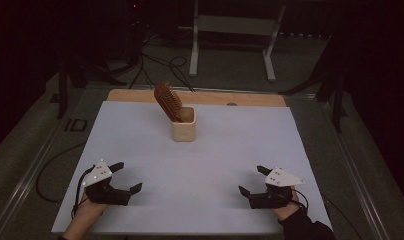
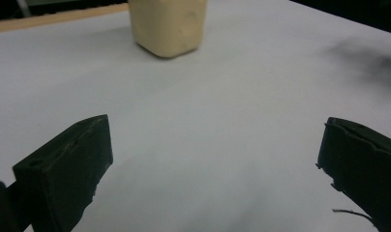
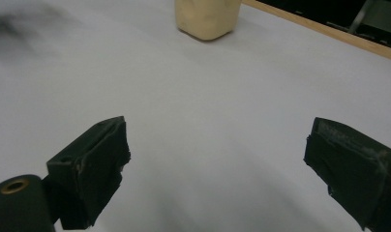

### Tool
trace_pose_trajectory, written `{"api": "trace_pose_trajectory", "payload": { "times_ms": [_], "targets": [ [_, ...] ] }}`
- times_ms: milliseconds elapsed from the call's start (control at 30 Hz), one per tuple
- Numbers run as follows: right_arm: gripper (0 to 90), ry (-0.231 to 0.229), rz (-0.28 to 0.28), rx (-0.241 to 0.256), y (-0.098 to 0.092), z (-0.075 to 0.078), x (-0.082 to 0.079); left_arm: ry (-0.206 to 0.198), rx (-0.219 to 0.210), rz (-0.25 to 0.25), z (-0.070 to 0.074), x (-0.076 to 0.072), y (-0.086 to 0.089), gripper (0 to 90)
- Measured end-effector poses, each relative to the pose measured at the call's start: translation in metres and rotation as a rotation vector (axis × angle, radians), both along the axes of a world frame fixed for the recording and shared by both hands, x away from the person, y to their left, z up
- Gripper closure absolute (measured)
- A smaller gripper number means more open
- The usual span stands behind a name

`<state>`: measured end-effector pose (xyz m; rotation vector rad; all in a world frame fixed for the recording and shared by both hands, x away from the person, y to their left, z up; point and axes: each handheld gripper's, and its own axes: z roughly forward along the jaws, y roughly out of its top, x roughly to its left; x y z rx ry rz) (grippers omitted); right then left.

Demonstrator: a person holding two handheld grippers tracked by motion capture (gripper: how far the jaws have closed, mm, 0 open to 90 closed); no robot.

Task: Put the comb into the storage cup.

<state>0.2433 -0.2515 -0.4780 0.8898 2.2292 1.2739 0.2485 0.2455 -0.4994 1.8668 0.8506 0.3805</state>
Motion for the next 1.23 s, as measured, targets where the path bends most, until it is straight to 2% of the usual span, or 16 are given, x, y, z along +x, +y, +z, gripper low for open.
{"api": "trace_pose_trajectory", "payload": {
  "times_ms": [133,333,500,633,833,1167,1233],
  "targets": [
    [7.9,0.002,-0.001,0.004,0.0,-0.001,0.0,-0.001,0.037,0.006,-0.007,-0.005,0.002,0.0],
    [7.9,0.004,0.01,0.0,-0.002,-0.004,0.0,0.003,0.059,0.011,-0.011,-0.006,0.012,0.0],
    [7.9,0.002,0.008,-0.01,-0.003,-0.008,0.002,-0.02,0.087,0.05,-0.013,-0.005,0.018,0.0],
    [7.9,0.001,0.005,-0.014,-0.003,-0.01,0.003,-0.019,0.105,0.058,-0.014,-0.007,0.018,0.0],
    [7.9,-0.011,0.004,-0.01,-0.004,-0.009,0.002,-0.02,0.1,0.051,-0.015,-0.008,0.018,0.0],
    [7.9,-0.004,0.011,-0.016,-0.003,-0.011,0.004,-0.02,0.101,0.044,-0.014,-0.01,0.017,0.0],
    [7.9,-0.007,0.01,-0.021,-0.002,-0.011,0.003,-0.021,0.09,0.041,-0.014,-0.01,0.017,0.0]
  ]
}}
